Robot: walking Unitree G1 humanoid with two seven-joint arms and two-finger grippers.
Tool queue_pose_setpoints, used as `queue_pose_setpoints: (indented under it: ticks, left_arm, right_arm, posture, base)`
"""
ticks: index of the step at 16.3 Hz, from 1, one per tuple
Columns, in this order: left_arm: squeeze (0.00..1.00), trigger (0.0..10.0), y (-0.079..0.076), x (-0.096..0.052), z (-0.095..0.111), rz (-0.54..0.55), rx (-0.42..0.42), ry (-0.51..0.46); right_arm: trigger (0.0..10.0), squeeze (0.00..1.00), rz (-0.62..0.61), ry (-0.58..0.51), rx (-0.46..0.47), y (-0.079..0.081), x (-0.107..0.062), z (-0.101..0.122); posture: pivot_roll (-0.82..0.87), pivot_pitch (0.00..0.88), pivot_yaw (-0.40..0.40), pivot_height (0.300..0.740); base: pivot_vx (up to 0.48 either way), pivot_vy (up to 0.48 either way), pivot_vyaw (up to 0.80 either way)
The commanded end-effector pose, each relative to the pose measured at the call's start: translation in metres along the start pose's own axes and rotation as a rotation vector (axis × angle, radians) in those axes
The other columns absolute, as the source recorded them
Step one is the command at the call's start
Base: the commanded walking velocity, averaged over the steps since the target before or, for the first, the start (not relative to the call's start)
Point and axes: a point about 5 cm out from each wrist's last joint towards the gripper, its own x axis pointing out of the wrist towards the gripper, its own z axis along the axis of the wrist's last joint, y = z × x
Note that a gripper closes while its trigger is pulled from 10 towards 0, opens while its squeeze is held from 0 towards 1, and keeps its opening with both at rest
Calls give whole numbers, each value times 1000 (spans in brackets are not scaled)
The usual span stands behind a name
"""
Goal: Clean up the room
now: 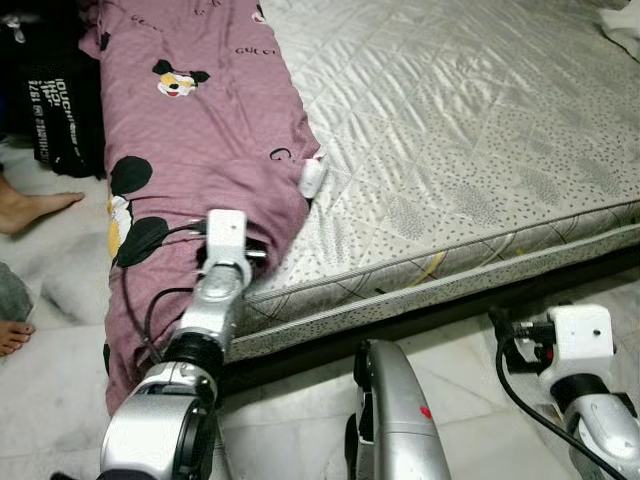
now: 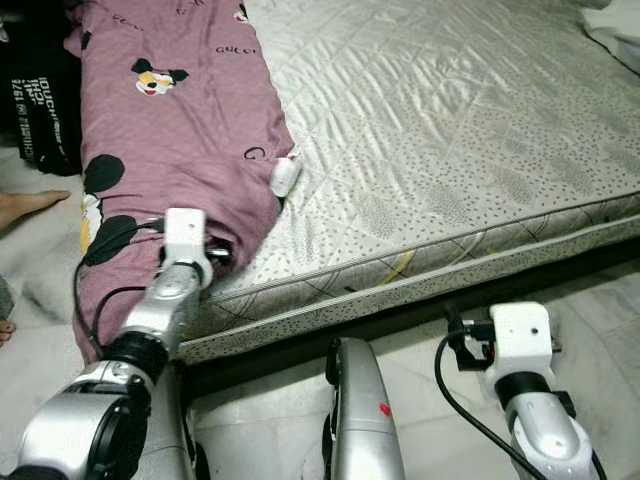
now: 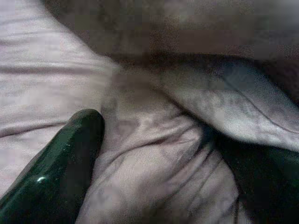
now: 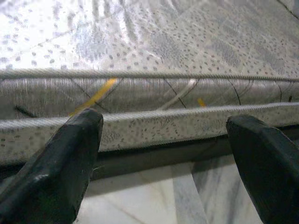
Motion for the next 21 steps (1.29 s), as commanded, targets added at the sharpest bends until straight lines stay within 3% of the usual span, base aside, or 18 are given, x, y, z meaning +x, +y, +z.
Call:
queue_pose_setpoints:
  ticks: [1, 2, 5, 8, 10, 14, 16, 18, 19, 21]
  left_arm:
    - [0, 10000, -29, -3, -10, -120, 60, 42]
    - [0, 10000, -46, -6, -11, -187, 67, 40]
    - [0, 10000, -103, -24, -20, -502, 314, -12]
    - [0, 10000, -128, -39, -29, -707, 434, -66]
    - [0, 10000, -143, -52, -33, -842, 472, -118]
    - [0, 10000, -149, -51, 10, -851, 519, -342]
    - [0, 10000, -150, -52, 23, -851, 554, -408]
    - [0, 10000, -145, -51, 53, -739, 510, -550]
    - [0, 10000, -126, -41, 78, -540, 389, -606]
    - [0, 10000, -103, -31, 88, -398, 283, -588]
  right_arm:
    - [10000, 0, 2, 11, 1, 3, 2, -1]
    - [10000, 0, 3, 8, 4, 4, 4, 0]
    - [10000, 0, 2, -3, 20, 7, 10, 2]
    - [10000, 0, 4, -17, 36, 13, 17, 3]
    - [10000, 0, 2, -28, 46, 17, 21, 4]
    - [10000, 0, -1, -36, 54, 19, 24, 4]
    - [10000, 0, 1, -41, 57, 21, 26, 5]
    - [10000, 0, 2, -51, 62, 23, 29, 6]
    - [10000, 0, 3, -54, 63, 24, 30, 7]
    - [10000, 0, 2, -55, 63, 24, 30, 7]
  posture:
    - [-191, 174, -49, 530]
    - [-189, 169, -47, 530]
    - [-178, 153, -37, 530]
    - [-159, 133, -19, 530]
    - [-158, 126, -10, 530]
    - [-146, 113, -6, 530]
    - [-142, 110, -5, 530]
    - [-142, 110, -5, 530]
    - [-136, 107, -4, 530]
    - [-136, 107, -4, 530]
  base:
    - [0, 0, 0]
    - [0, 0, 0]
    - [0, 0, 0]
    - [0, 0, 0]
    - [0, 0, 0]
    - [0, 0, 0]
    - [0, 0, 0]
    - [0, 0, 0]
    - [0, 0, 0]
    - [0, 0, 0]
